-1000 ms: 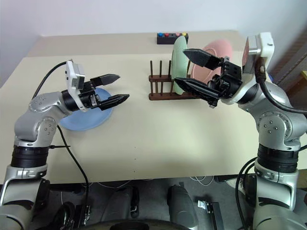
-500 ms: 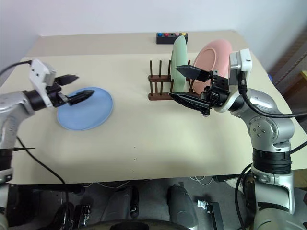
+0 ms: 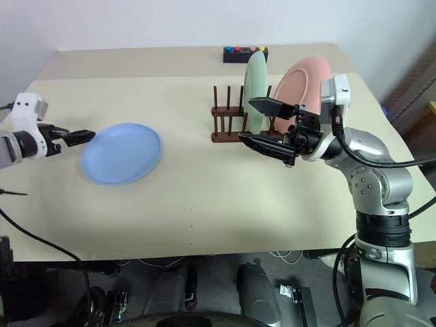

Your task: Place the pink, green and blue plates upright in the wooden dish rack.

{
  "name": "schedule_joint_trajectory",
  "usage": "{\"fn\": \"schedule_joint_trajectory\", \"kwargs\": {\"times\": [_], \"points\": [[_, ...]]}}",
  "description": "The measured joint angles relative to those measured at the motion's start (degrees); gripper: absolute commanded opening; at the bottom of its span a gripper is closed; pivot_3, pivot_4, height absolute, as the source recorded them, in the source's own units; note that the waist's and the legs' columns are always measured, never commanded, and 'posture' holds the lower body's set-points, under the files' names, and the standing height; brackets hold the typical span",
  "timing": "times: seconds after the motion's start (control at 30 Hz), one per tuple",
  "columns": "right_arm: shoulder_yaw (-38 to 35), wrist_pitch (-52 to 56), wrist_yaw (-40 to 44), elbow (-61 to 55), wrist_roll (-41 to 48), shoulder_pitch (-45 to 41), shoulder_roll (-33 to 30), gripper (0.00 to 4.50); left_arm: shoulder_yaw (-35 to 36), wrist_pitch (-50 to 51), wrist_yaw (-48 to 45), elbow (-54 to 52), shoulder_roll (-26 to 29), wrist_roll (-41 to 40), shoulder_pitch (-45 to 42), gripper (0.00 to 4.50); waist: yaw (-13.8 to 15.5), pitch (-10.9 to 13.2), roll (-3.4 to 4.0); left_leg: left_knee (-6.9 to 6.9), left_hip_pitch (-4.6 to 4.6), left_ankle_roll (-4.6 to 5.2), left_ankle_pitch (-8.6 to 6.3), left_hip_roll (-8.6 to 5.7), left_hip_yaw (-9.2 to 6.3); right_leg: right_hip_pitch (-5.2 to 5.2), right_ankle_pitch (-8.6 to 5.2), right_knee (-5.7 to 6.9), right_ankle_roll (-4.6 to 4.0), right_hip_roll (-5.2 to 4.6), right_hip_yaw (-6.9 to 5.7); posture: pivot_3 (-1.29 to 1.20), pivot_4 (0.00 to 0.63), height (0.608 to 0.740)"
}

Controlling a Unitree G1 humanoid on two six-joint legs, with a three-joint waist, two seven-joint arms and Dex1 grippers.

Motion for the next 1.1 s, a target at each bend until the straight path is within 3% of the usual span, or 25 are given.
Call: {"fn": "schedule_joint_trajectory", "kwargs": {"times": [0.13, 0.33, 0.67, 0.9, 1.1], "points": [[0.4, -0.2, -0.3, 0.2, -0.4, 0.1, 0.4, 4.43, -6.8, 3.4, -6.1, 8.1, 1.3, 3.4, -10.2, 4.50, 0.1, 0.0, -0.02, 0.00, -0.03, 0.00, 0.00, -0.03, 0.03, 0.01, 0.00, -0.04, 0.01, -0.04, 0.01, 0.00, 0.150, 0.740], [0.3, -0.2, -1.0, -0.1, -0.7, 0.7, 0.5, 4.43, -12.7, 4.3, -10.9, 20.8, 0.1, 8.3, -16.5, 4.50, -0.2, 0.1, -0.16, -0.01, -0.05, -0.02, 0.01, 0.02, 0.07, -0.17, 0.00, 0.11, 0.00, 0.02, 0.05, 0.00, 0.150, 0.740], [0.1, -0.2, -2.9, -0.7, -0.5, 2.3, 0.6, 4.43, -16.1, 3.8, -10.1, 37.4, -3.8, 17.5, -29.9, 4.50, 0.0, 0.2, -0.43, 0.04, -0.14, -0.02, 0.01, 0.00, 0.10, -0.20, 0.00, 0.09, 0.01, -0.03, 0.05, 0.00, 0.150, 0.740], [0.1, 0.3, -3.6, -1.0, 0.4, 2.3, 0.6, 4.43, -16.6, 4.5, -11.1, 42.3, -7.9, 20.6, -31.3, 4.50, -0.3, 0.3, -0.58, 0.04, -0.14, -0.04, 0.03, 0.02, 0.10, -0.29, 0.00, 0.21, 0.01, -0.02, 0.06, 0.00, 0.150, 0.740], [0.1, 0.6, -3.9, -1.1, 0.7, 2.3, 0.6, 4.43, -17.8, 4.8, -11.9, 43.5, -8.1, 23.5, -32.7, 4.50, -0.1, 0.3, -0.59, 0.05, -0.15, -0.06, 0.04, 0.01, 0.12, -0.31, 0.00, 0.24, 0.01, -0.03, 0.07, 0.00, 0.150, 0.740]]}}
